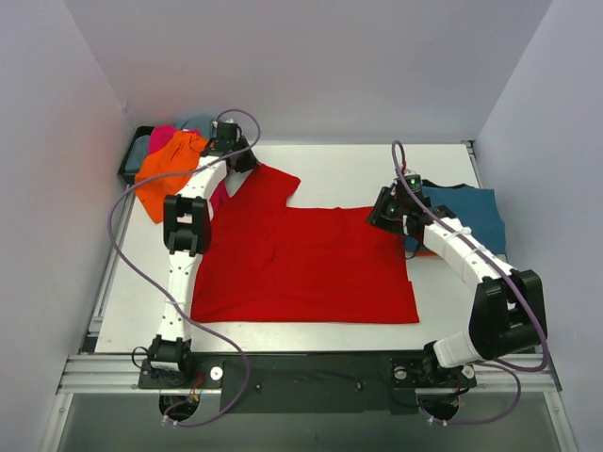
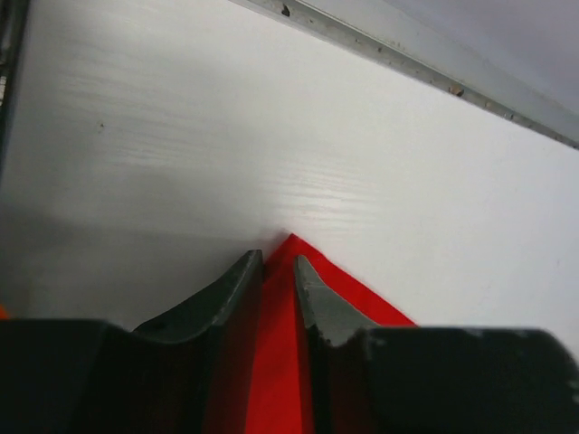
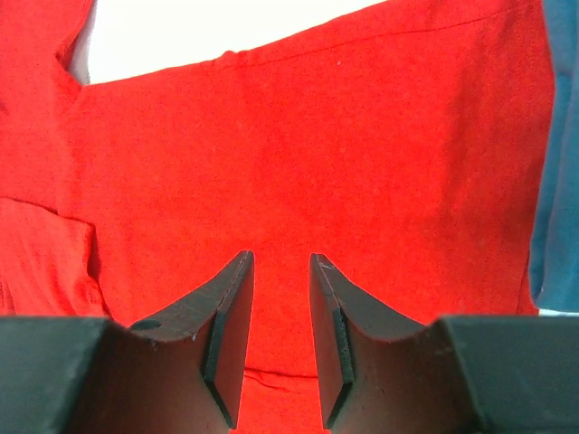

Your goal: Fold and stack the t-shirts

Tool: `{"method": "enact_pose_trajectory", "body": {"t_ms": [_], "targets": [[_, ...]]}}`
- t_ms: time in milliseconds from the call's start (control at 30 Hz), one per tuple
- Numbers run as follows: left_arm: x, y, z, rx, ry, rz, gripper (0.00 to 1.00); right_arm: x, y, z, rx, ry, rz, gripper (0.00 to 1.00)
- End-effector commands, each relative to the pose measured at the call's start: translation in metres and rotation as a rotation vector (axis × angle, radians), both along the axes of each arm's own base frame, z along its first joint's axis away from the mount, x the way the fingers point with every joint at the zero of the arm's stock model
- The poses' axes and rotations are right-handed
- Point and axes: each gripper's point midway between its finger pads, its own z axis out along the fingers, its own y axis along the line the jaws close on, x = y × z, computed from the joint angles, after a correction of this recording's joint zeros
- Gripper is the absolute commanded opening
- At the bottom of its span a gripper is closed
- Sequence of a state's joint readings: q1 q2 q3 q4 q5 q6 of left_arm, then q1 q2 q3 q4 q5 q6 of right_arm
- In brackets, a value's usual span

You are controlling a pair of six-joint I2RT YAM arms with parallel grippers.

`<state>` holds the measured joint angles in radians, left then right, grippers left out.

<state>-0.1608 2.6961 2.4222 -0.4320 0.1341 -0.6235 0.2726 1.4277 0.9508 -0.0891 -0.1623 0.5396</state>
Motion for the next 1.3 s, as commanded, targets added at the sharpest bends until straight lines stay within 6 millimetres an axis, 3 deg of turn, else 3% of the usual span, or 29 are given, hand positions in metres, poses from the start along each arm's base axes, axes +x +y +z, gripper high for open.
{"method": "enact_pose_trajectory", "body": {"t_ms": [0, 33, 67, 100, 133, 167, 233, 367, 433, 533, 567, 667, 767, 800, 900, 1267], "targets": [[0.001, -0.005, -0.008, -0.013, 0.001, -0.029, 0.19, 0.012, -0.009, 0.005, 0.015, 0.034, -0.051, 0.27], [0.004, -0.001, -0.007, -0.012, -0.009, -0.022, 0.14, 0.015, -0.013, 0.005, 0.007, 0.039, -0.065, 0.27], [0.005, 0.0, -0.009, -0.014, -0.01, -0.02, 0.02, 0.015, -0.015, 0.002, -0.003, 0.056, -0.071, 0.27], [0.01, 0.003, -0.005, -0.021, -0.034, -0.015, 0.0, 0.021, -0.021, 0.006, -0.018, 0.044, -0.091, 0.29], [0.011, 0.005, -0.009, -0.031, -0.035, -0.016, 0.0, 0.021, -0.026, 0.0, -0.044, 0.076, -0.103, 0.29], [0.015, 0.001, -0.001, -0.06, -0.072, -0.042, 0.0, 0.029, -0.031, 0.008, -0.051, 0.065, -0.12, 0.29], [0.018, 0.0, 0.004, -0.083, -0.09, -0.057, 0.0, 0.037, -0.04, 0.005, -0.089, 0.086, -0.144, 0.31], [0.024, 0.009, 0.032, -0.059, -0.155, -0.059, 0.0, 0.052, -0.051, 0.0, -0.152, 0.102, -0.171, 0.38], [0.023, 0.012, 0.055, -0.058, -0.196, -0.056, 0.0, 0.06, -0.061, -0.003, -0.21, 0.117, -0.195, 0.41], [0.02, 0.013, 0.073, -0.064, -0.224, -0.054, 0.0, 0.07, -0.071, -0.006, -0.26, 0.15, -0.215, 0.4], [0.018, 0.014, 0.081, -0.061, -0.223, -0.05, 0.0, 0.07, -0.074, -0.016, -0.275, 0.179, -0.218, 0.39], [0.014, 0.015, 0.089, -0.057, -0.219, -0.055, 0.0, 0.08, -0.081, -0.018, -0.302, 0.202, -0.228, 0.36], [0.01, 0.018, 0.1, -0.053, -0.236, -0.056, 0.0, 0.087, -0.081, -0.037, -0.311, 0.271, -0.217, 0.34], [0.01, 0.018, 0.102, -0.052, -0.242, -0.053, 0.0, 0.095, -0.079, -0.034, -0.305, 0.265, -0.214, 0.33], [0.008, 0.02, 0.106, -0.043, -0.248, -0.052, 0.0, 0.1, -0.079, -0.051, -0.319, 0.321, -0.212, 0.29], [0.007, 0.021, 0.099, -0.028, -0.238, -0.062, 0.0, 0.112, -0.125, -0.081, -0.318, 0.442, -0.278, 0.31]]}}
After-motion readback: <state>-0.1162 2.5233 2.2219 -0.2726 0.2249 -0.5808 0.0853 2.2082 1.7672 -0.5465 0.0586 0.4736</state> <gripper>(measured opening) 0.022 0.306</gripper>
